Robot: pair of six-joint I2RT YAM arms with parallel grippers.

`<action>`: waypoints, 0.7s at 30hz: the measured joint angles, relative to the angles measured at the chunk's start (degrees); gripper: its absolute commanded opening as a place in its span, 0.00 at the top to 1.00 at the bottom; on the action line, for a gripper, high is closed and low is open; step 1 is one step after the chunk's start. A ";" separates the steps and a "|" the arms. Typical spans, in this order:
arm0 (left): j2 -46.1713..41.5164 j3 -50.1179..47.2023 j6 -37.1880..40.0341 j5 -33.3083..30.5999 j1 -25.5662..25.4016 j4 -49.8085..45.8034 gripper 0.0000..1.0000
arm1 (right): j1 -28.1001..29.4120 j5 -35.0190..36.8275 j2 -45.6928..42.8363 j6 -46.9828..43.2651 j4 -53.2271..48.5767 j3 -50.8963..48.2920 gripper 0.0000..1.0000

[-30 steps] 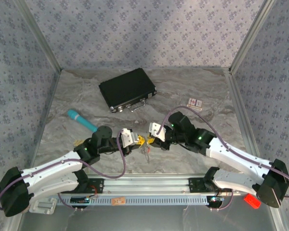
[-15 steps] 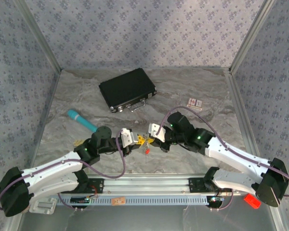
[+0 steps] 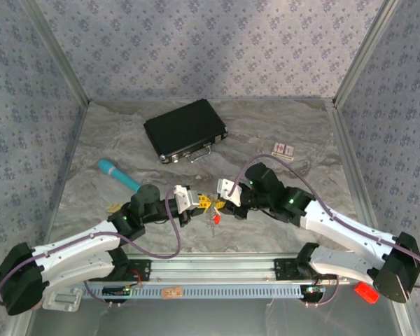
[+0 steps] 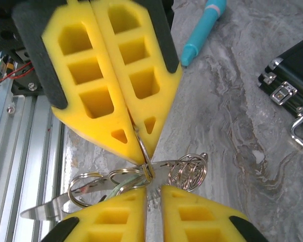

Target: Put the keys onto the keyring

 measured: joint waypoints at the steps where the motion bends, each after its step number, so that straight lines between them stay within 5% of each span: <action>1: 0.00 -0.02 0.00 0.00 0.02 0.00 1.00 | -0.02 0.26 -0.50 -0.11 0.00 0.00 0.78; 21: 0.02 -0.92 0.04 0.02 0.02 0.13 1.00 | -0.11 -1.86 -0.02 0.76 3.72 0.00 0.80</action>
